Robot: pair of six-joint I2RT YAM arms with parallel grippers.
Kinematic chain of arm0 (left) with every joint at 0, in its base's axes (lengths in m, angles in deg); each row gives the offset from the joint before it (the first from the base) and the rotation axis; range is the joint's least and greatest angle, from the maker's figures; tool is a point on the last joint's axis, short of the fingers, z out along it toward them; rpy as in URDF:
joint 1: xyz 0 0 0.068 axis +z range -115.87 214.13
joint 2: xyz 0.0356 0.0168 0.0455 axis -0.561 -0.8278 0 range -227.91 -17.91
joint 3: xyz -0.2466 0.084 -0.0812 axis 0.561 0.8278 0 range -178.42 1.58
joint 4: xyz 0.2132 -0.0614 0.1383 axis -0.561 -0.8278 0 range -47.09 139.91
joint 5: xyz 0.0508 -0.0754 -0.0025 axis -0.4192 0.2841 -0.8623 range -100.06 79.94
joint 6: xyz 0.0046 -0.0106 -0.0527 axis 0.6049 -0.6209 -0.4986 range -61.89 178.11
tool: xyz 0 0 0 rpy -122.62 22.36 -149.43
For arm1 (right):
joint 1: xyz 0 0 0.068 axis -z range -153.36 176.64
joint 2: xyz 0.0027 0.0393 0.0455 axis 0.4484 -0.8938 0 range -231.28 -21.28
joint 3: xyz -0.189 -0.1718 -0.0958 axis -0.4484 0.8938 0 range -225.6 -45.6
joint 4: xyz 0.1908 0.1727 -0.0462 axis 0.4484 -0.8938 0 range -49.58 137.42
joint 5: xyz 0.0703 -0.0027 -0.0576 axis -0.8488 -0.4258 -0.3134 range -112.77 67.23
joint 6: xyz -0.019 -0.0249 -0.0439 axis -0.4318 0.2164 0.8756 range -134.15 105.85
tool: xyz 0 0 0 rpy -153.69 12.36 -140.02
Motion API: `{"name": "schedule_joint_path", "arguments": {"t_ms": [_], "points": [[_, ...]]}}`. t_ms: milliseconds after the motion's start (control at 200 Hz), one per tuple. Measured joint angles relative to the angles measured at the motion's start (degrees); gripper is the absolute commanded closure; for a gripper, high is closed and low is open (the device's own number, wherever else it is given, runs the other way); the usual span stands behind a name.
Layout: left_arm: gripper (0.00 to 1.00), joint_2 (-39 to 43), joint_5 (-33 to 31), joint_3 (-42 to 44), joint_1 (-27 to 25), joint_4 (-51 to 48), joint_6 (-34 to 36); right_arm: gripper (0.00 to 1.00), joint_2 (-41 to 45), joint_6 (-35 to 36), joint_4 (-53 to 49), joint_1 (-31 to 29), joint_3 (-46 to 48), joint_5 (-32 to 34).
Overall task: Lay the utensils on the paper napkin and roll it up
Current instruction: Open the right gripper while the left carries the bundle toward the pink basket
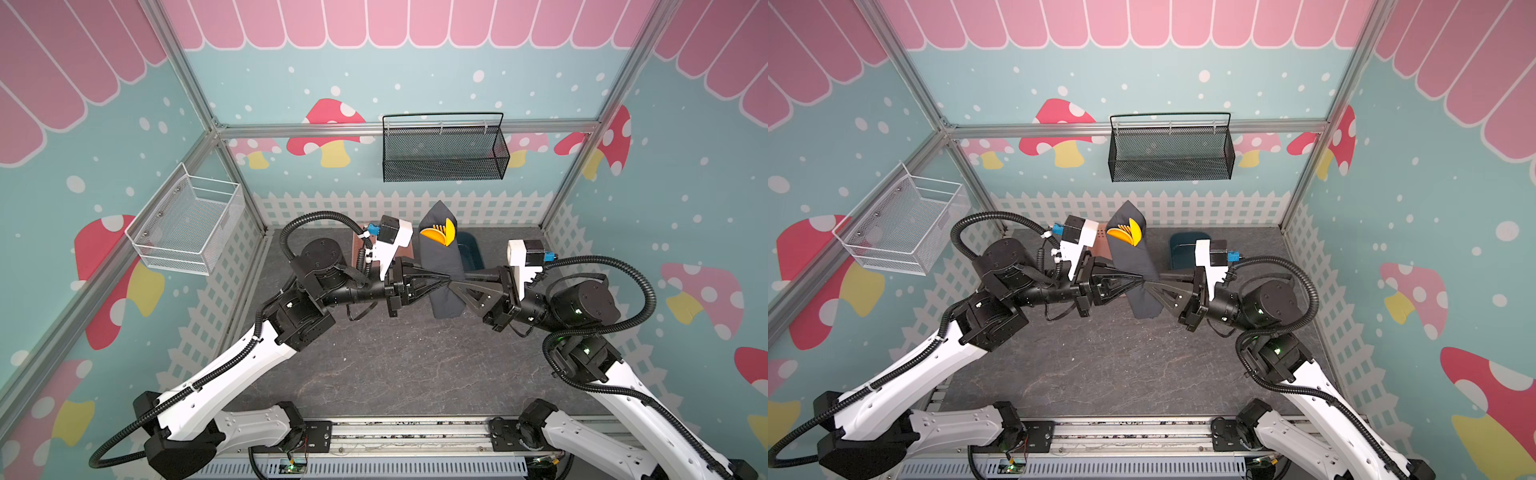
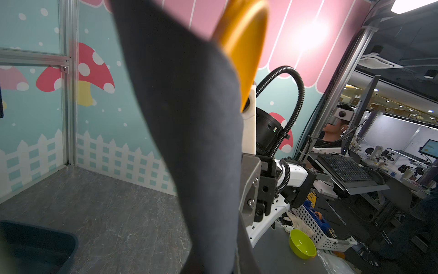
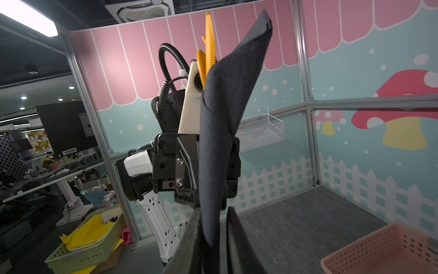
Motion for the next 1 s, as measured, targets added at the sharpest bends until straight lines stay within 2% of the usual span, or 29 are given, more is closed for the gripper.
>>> {"name": "schedule_joint_path", "arguments": {"t_ms": [235, 360, 585, 776, 1001], "points": [[0.96, 0.00, -0.15, 0.00, 1.64, -2.34, 0.42, 0.63, 1.95, 0.79, -1.33, 0.00, 0.00, 3.02], [0.96, 0.00, -0.17, 0.00, 3.54, -3.65, 0.42, 0.62, 3.69, 1.84, -4.15, 0.00, 0.00, 6.10], [0.98, -0.33, -0.13, -0.24, 9.60, -7.96, 0.57, 0.63, 5.05, 4.17, -13.90, 0.00, -0.68, 16.63], [1.00, -4.07, -0.15, -3.02, 15.37, -13.73, 1.46, 0.63, 3.39, 5.46, -22.82, 0.00, -0.96, 26.56], [1.00, -10.99, -0.07, -5.29, 21.55, -19.37, 3.48, 0.64, 0.11, 6.08, -28.57, 0.02, 1.29, 32.81]]}}
